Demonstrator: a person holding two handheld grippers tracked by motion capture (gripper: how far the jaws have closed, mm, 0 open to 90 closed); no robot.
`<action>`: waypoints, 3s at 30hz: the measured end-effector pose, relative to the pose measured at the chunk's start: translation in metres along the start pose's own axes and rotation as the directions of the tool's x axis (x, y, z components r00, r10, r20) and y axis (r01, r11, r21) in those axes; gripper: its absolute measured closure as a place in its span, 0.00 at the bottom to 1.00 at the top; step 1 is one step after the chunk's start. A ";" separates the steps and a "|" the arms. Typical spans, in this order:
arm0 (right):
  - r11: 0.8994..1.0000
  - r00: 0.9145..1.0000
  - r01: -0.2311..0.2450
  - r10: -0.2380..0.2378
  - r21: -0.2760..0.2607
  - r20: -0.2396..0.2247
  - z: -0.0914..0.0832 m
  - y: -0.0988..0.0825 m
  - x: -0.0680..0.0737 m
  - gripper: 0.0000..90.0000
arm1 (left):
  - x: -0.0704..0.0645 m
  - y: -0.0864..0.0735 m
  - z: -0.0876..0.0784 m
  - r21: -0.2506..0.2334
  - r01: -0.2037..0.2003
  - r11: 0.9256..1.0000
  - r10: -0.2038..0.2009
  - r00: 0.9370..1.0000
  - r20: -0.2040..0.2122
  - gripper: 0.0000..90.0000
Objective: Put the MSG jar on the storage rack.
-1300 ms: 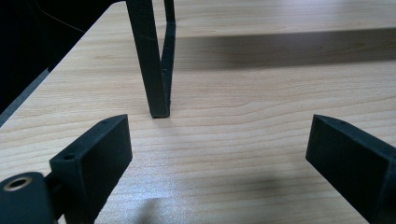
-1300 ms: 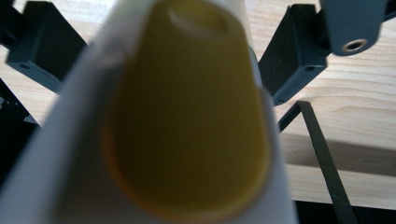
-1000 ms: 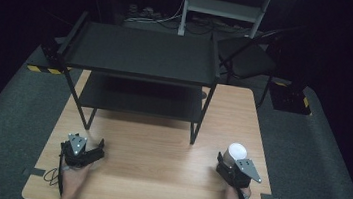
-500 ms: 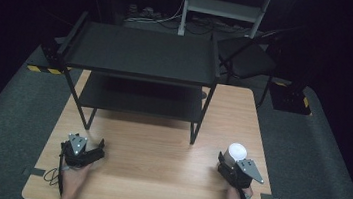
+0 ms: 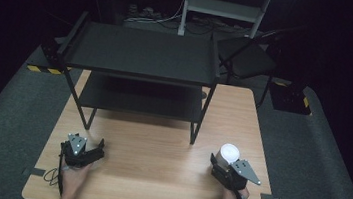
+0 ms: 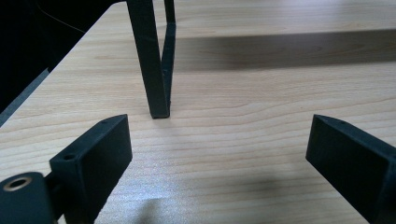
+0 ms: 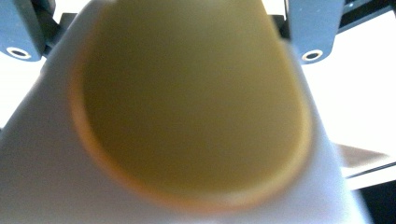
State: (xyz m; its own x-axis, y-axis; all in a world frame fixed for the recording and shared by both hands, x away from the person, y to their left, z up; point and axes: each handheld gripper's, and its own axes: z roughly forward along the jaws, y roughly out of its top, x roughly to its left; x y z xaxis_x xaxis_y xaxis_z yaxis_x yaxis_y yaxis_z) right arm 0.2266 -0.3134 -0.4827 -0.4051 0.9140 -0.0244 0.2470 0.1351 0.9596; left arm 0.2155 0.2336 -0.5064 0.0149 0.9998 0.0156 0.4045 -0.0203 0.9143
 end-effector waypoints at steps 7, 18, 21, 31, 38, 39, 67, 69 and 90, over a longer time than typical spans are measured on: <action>0.999 0.991 0.045 -0.043 0.013 -0.125 0.005 0.016 0.014 0.34 | 0.000 0.000 0.000 -0.002 0.003 1.000 -0.003 1.000 0.000 0.08; 0.995 0.931 0.093 -0.102 -0.044 -0.349 0.033 0.062 0.042 0.34 | 0.001 -0.001 0.000 -0.008 0.007 1.000 -0.007 1.000 0.005 0.08; 0.993 0.919 0.095 -0.113 -0.066 -0.379 0.046 0.081 0.050 0.34 | 0.001 -0.001 0.000 -0.009 0.008 1.000 -0.008 1.000 0.007 0.08; 0.989 0.920 0.076 -0.118 -0.124 -0.373 0.088 0.139 0.072 0.34 | 0.003 -0.001 -0.001 -0.008 0.011 1.000 -0.011 1.000 0.014 0.08; 0.986 0.935 0.088 -0.130 -0.140 -0.329 0.111 0.167 0.085 0.34 | 0.003 -0.001 -0.001 -0.009 0.012 1.000 -0.011 1.000 0.016 0.08; 0.987 0.938 0.089 -0.129 -0.136 -0.321 0.115 0.171 0.086 0.34 | 0.003 -0.001 -0.001 -0.009 0.012 1.000 -0.012 1.000 0.016 0.08; 0.990 0.971 0.042 -0.072 -0.132 -0.228 0.152 0.165 0.101 0.33 | 0.003 -0.001 -0.001 -0.012 0.011 1.000 -0.011 1.000 0.014 0.08; 0.991 0.971 0.045 -0.073 -0.128 -0.226 0.152 0.165 0.101 0.32 | 0.003 -0.001 -0.001 -0.012 0.011 1.000 -0.011 1.000 0.014 0.08; 0.966 0.953 0.143 -0.193 -0.215 -0.233 0.078 0.110 0.077 0.17 | 0.001 -0.001 0.000 -0.011 0.013 1.000 -0.013 1.000 -0.001 0.07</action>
State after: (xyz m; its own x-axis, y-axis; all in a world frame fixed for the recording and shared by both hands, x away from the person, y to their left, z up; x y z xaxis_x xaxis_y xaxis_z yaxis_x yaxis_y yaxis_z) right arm 0.2907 -0.1982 -0.4007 -0.6392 0.7556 -0.1430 -0.0085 0.1790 0.9838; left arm 0.2148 0.2343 -0.5071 0.0089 1.0000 0.0044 0.3943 -0.0076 0.9190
